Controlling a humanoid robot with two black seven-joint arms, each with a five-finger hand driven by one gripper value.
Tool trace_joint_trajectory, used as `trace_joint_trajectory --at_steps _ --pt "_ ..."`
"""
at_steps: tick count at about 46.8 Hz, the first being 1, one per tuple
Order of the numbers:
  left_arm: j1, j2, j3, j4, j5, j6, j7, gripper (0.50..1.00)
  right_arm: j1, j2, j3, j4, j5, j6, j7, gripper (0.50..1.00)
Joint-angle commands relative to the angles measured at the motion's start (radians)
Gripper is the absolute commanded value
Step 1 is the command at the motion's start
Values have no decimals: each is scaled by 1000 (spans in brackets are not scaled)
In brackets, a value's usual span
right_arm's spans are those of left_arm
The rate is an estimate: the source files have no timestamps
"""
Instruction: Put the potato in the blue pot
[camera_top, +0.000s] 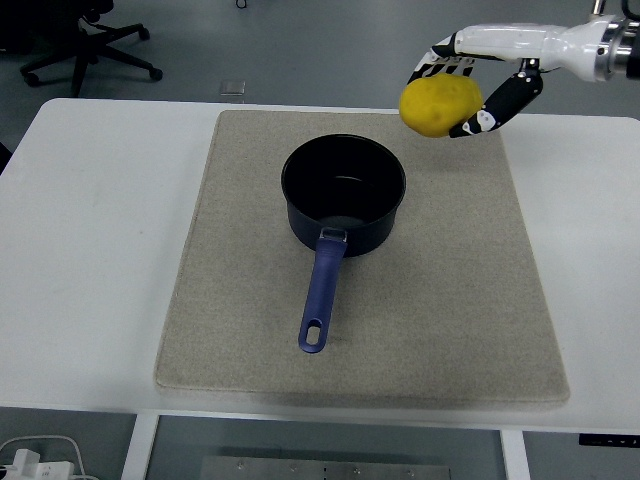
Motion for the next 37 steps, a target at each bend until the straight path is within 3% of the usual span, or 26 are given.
trace_joint_trajectory --at_steps 1,7,21,37 --pt "0 0 1 0 0 0 0 994 -1 33 0 -1 19 -11 0 500" --pt "0 0 -1 0 0 0 0 994 -9 113 0 -16 28 -32 0 500" --pt "0 0 1 0 0 0 0 994 -73 313 16 -215 29 -35 8 500" --pt "0 0 1 0 0 0 0 994 -127 376 23 -271 26 -27 11 500"
